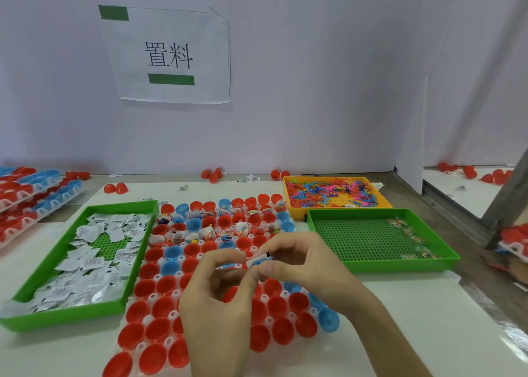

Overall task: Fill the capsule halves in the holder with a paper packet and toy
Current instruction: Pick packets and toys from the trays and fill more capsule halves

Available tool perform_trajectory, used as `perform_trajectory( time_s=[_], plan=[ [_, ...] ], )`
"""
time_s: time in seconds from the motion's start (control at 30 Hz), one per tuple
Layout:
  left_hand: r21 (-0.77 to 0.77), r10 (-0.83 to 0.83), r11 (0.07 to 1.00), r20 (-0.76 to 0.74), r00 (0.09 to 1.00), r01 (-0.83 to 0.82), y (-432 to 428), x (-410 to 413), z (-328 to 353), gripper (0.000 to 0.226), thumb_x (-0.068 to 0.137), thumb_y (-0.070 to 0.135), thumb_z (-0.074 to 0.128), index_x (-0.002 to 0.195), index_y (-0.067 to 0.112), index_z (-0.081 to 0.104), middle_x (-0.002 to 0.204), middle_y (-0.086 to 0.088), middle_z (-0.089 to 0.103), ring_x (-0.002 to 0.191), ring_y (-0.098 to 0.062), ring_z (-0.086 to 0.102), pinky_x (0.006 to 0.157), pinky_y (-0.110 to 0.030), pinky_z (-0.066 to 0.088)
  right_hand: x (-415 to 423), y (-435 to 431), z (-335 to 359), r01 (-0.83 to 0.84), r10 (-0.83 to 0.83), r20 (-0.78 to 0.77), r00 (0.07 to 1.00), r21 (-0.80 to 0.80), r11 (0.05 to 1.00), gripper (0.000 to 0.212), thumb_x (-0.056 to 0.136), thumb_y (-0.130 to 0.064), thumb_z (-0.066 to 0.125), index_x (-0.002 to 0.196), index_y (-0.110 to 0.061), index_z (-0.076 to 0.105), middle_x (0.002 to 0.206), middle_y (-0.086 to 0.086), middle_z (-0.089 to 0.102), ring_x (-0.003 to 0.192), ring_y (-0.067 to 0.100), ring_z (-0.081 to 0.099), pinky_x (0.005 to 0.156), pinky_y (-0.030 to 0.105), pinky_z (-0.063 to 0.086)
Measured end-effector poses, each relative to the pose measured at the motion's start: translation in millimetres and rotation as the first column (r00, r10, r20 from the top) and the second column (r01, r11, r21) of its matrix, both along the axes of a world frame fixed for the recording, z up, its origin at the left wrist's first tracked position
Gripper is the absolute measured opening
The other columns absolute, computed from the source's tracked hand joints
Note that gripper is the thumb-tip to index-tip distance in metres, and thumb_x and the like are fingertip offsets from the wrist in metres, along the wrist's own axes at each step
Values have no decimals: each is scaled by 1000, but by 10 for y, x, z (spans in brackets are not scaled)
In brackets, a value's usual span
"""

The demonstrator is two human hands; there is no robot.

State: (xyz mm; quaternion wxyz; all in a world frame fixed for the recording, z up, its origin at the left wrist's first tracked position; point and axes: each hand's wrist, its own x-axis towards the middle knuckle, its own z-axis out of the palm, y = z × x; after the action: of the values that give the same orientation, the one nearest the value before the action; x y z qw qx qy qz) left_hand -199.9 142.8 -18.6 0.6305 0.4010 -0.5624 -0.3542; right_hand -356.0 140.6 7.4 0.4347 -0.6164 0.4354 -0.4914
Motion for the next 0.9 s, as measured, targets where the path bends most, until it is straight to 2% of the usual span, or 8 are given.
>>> perform_trajectory(
  time_s=[0.13,0.3,0.4,0.5,0.57,0.67,0.73,0.9],
  plan=[
    [52,-40,998,-55,998,43,-7,22,2,24,66,20,82,80,34,69,82,6,72,71,-15,70,64,-17,56,-48,-23,-23,-12,12,13,1000,-22,1000,9,85,-11,77,94,-12,78,92,9,76,86,20,72,79,27,56],
    [94,-82,991,-93,992,91,-9,26,40,19,65,29,79,79,37,70,82,6,72,72,-12,66,61,-15,54,-70,-28,-41,-48,51,39,998,-62,997,13,87,-8,74,95,-17,79,92,7,77,86,19,73,78,23,56],
    [91,-66,993,-108,992,76,-6,44,53,14,67,30,77,79,35,71,83,6,73,72,-11,67,59,-13,53,-130,-84,-30,106,-109,-21,994,-103,989,17,85,-4,75,89,-20,80,90,4,78,84,21,74,76,24,57],
    [90,-8,996,-146,989,22,-31,131,64,7,70,31,74,77,34,72,84,5,74,72,-12,68,63,-15,55,-280,-198,84,324,-345,-107,933,-174,930,26,84,-5,76,81,-31,80,86,-5,77,81,13,74,74,21,57],
    [88,21,996,-146,989,-8,-71,190,67,10,76,23,75,77,33,72,81,3,73,70,-14,67,63,-15,55,-413,-335,192,381,-429,-230,874,-224,897,24,85,-12,78,80,-35,77,84,-12,76,79,7,73,73,19,57],
    [94,49,995,-123,991,-38,-103,244,56,23,83,8,73,78,30,72,80,0,72,71,-16,67,63,-17,56,-563,-636,254,417,-496,-494,714,-269,868,14,85,-16,77,83,-29,79,76,-17,73,75,-1,69,69,10,52],
    [110,56,993,-122,991,-43,-84,266,41,25,84,6,72,76,30,72,80,0,72,71,-18,67,63,-18,56,-589,-779,182,402,-452,-616,645,-230,886,9,86,-17,77,87,-25,80,77,-23,68,76,-4,65,69,8,47],
    [99,66,994,-145,987,-52,-117,288,99,29,84,3,72,75,30,71,77,1,71,66,-15,64,59,-17,54,-608,-928,-40,439,-474,-582,661,-213,873,11,83,-12,79,83,-23,80,78,-20,70,73,-12,64,64,4,47]
  ],
)
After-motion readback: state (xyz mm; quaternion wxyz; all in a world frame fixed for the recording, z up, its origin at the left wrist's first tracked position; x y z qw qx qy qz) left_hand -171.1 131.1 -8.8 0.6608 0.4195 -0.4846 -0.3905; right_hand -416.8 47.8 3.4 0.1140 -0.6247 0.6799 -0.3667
